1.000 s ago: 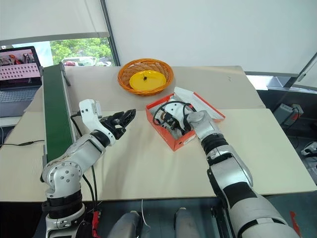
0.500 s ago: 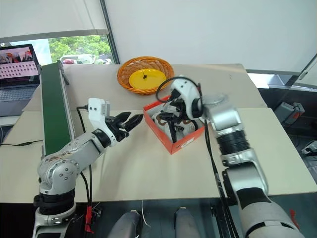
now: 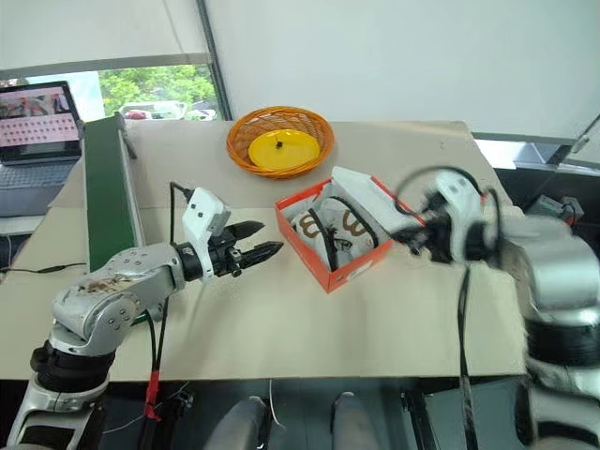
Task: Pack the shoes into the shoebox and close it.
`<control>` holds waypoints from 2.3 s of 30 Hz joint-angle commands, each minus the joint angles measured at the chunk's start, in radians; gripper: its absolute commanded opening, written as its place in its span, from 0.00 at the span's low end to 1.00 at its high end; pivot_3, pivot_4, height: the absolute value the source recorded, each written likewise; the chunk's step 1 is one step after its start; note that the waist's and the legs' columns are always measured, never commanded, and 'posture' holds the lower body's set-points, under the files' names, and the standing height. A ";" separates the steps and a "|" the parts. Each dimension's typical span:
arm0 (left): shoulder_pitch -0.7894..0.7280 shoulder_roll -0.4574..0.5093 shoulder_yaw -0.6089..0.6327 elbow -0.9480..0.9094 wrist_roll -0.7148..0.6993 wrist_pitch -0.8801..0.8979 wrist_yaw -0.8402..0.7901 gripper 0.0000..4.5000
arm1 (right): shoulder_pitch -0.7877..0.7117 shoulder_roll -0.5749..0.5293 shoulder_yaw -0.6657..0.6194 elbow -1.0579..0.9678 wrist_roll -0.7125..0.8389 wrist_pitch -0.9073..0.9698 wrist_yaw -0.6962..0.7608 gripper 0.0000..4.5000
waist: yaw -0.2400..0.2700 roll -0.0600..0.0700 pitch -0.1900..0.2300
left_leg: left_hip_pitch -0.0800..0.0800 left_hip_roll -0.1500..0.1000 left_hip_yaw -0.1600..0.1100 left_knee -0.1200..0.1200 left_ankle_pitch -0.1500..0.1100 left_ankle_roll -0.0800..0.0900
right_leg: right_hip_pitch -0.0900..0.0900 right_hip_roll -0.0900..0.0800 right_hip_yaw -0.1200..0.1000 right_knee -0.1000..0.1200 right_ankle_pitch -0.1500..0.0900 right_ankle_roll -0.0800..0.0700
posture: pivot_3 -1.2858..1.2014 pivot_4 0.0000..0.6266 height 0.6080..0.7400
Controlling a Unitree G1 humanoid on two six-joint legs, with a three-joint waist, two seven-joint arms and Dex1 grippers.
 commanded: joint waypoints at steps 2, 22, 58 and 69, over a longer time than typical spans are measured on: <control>-0.068 0.040 -0.027 0.004 0.046 -0.048 -0.109 0.69 | 0.172 0.108 -0.149 0.067 0.013 -0.066 -0.116 0.02 | -0.001 0.000 0.000 | 0.000 0.000 0.002 0.000 0.000 0.000 | 0.000 -0.001 0.002 0.000 0.000 0.000 | 0.52 0.24 1.00; -0.102 0.106 0.032 -0.046 0.080 0.043 -0.153 0.69 | -0.179 0.390 -0.081 1.101 -0.148 -0.979 -0.450 0.02 | -0.028 0.004 0.002 | 0.006 0.001 0.005 0.001 0.000 0.000 | 0.004 0.001 0.005 0.002 -0.002 0.004 | 0.52 0.24 1.00; -0.114 0.032 -0.001 -0.041 0.130 0.047 -0.116 0.69 | -0.183 0.484 0.155 0.579 0.178 -0.687 0.020 0.02 | -0.047 0.005 0.003 | 0.005 0.001 0.003 0.000 -0.001 0.001 | 0.002 0.001 0.004 0.004 0.002 -0.003 | 0.52 0.24 1.00; -0.097 0.015 0.009 -0.053 0.140 0.057 -0.094 0.69 | -0.290 0.432 0.272 0.564 0.004 -0.673 -0.105 0.02 | -0.044 0.005 0.003 | 0.006 0.001 0.003 0.001 -0.001 0.001 | 0.002 0.001 0.004 0.005 0.000 0.001 | 0.52 0.24 1.00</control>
